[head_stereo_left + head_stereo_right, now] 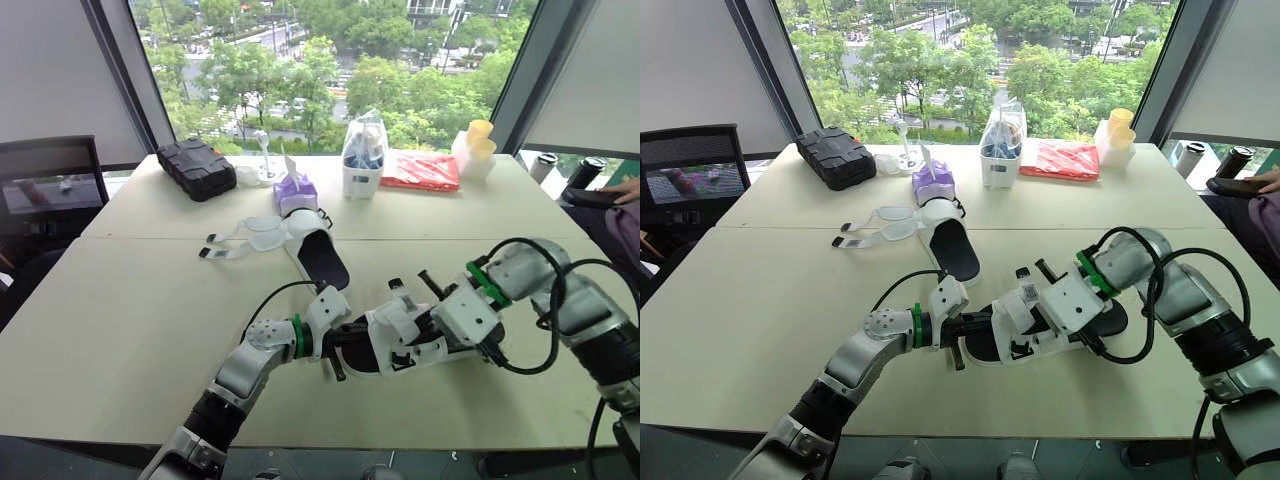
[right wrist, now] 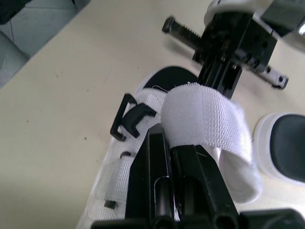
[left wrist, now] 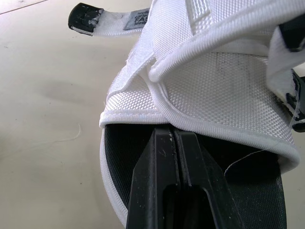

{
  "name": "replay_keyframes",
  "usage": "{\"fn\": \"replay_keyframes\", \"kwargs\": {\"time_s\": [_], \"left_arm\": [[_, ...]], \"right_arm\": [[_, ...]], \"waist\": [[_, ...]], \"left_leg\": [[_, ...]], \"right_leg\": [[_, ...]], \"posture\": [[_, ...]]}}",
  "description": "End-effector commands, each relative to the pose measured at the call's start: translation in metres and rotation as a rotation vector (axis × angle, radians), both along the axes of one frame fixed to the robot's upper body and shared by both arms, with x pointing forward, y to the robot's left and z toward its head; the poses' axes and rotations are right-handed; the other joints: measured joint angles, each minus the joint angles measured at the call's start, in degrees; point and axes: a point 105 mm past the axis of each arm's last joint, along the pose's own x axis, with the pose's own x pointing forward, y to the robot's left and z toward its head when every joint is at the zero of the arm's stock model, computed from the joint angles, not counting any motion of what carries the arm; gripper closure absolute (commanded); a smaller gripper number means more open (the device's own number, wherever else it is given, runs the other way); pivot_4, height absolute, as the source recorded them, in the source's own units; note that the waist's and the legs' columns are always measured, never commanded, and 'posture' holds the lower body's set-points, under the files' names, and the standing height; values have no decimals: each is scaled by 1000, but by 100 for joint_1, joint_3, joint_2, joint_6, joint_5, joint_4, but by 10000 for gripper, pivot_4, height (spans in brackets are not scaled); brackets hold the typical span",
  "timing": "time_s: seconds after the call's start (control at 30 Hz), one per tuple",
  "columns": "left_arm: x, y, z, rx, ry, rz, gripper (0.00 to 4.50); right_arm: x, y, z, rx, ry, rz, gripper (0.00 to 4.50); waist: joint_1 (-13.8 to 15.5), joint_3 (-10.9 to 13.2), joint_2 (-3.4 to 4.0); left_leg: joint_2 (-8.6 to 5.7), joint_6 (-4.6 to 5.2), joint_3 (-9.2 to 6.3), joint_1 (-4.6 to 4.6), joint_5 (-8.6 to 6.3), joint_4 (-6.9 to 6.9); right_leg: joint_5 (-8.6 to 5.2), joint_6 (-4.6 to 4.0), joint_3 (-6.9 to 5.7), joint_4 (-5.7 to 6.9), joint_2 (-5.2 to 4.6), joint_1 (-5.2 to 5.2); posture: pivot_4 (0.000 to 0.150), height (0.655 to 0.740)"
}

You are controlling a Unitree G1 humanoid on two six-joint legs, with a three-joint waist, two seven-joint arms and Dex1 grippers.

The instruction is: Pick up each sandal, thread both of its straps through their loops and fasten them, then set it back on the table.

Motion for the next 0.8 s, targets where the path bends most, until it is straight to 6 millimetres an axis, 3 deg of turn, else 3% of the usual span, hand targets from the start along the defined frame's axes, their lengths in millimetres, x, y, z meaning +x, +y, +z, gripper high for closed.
{"fn": "replay_keyframes", "kwargs": {"time_s": [0.03, 0.2, 0.33, 0.63, 0.8], "left_arm": [[5, 5, 3, -24, 22, 35, 45000], [27, 13, 15, -5, -46, 74, 45000], [36, 10, 16, 35, -92, 46, 45000], [27, -7, 14, 22, -88, -28, 45000], [23, -3, 17, 0, -87, -9, 45000]], "right_arm": [[-9, -1, 1, -17, 50, 6, 44527], [-23, -1, -3, -13, 133, -13, 44527], [-16, 1, -2, 18, 141, -66, 44527], [-9, 5, -14, 37, 228, -195, 44527], [-14, 8, -16, 65, 251, -235, 44527]], "waist": [[1, 0, 0], [-6, 0, 0], [-28, 0, 0], [-1, 1, -1], [-8, 1, -1]], "left_leg": [[0, 0, 0, 0, 0, 0], [0, 0, -1, 0, 0, 1], [0, -1, 2, 3, 1, 3], [0, -2, 2, -8, 1, -5], [0, -1, 1, -8, 1, -6]], "right_leg": [[0, 0, 0, 0, 0, 0], [0, -1, 0, 1, 1, 0], [2, -5, 0, 1, 1, 0], [0, 1, 0, 0, 0, -12], [0, 2, 0, 0, 0, -12]], "posture": [[1500, 7400], [1500, 7400], [1500, 7400], [1500, 7400], [1500, 7400]]}}
